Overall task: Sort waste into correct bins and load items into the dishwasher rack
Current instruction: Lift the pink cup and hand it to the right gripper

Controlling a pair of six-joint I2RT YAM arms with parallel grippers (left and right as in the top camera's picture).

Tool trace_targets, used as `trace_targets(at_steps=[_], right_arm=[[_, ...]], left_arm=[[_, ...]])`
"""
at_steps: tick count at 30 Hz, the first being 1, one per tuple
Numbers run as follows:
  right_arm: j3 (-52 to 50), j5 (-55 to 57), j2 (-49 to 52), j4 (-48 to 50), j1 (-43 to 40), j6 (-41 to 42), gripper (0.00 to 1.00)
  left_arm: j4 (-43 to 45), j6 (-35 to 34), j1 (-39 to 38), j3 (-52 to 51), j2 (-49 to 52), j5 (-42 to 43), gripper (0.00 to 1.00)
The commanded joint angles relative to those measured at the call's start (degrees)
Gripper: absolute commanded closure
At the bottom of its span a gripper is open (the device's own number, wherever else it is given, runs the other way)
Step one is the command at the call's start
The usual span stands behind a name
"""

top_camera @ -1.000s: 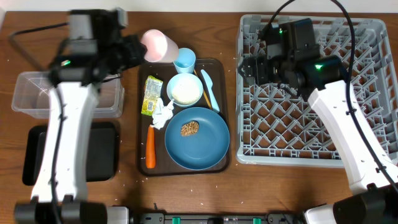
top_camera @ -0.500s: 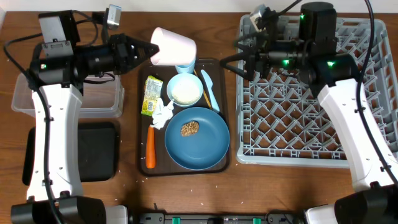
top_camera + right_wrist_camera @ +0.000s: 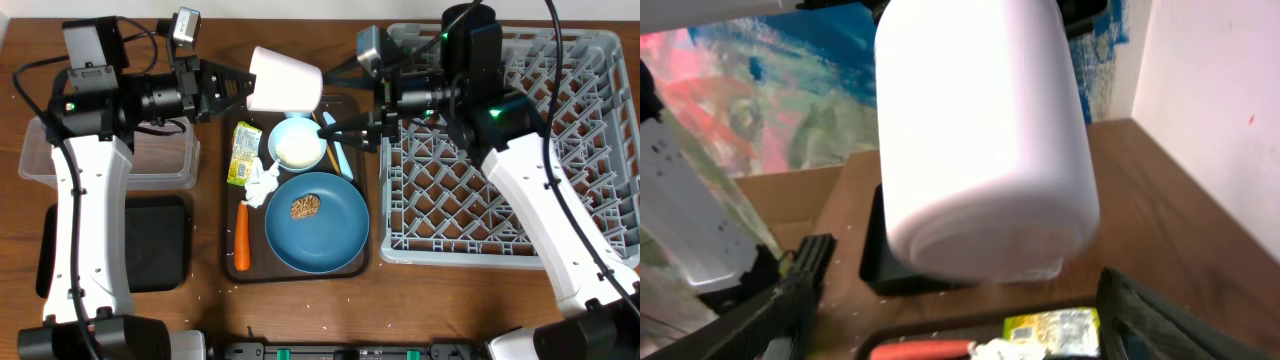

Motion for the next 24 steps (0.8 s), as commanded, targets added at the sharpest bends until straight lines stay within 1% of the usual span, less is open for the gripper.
trace_targets(at_steps=[1, 5, 7, 11, 16, 21, 24], right_arm=[[1.0, 1.8, -0.6, 2.0, 1.4, -0.7, 0.16], [1.0, 2.4, -0.6, 5.5, 3.2, -0.3, 0.15], [1.0, 5.0, -0.6, 6.6, 4.1, 0.5, 0.15], [1.0, 7.4, -0.6, 6.6, 4.6, 0.6, 0.19], [1.0, 7.4, -0.6, 6.8, 4.6, 1.7, 0.31], [1.0, 7.4, -0.6, 6.8, 4.5, 2.7, 0.46], [1.0, 7.5, -0.6, 6.7, 4.4, 3.6, 0.49]], left_arm=[[0.1, -0.9, -0.6, 0.4, -0.1, 2.1, 0.94], [0.1, -0.9, -1.7, 0.4, -0.1, 2.1, 0.94], [0.1, -0.9, -2.4, 0.4, -0.1, 2.0, 0.94], [0.1, -0.9, -3.0, 0.4, -0.1, 2.0, 0.94], [0.3, -0.9, -3.0, 0.4, -0.1, 2.0, 0.94], [1.4, -0.9, -3.0, 0.4, -0.1, 2.0, 0.94], [1.7, -0.9, -3.0, 0.4, -0.1, 1.9, 0.93]])
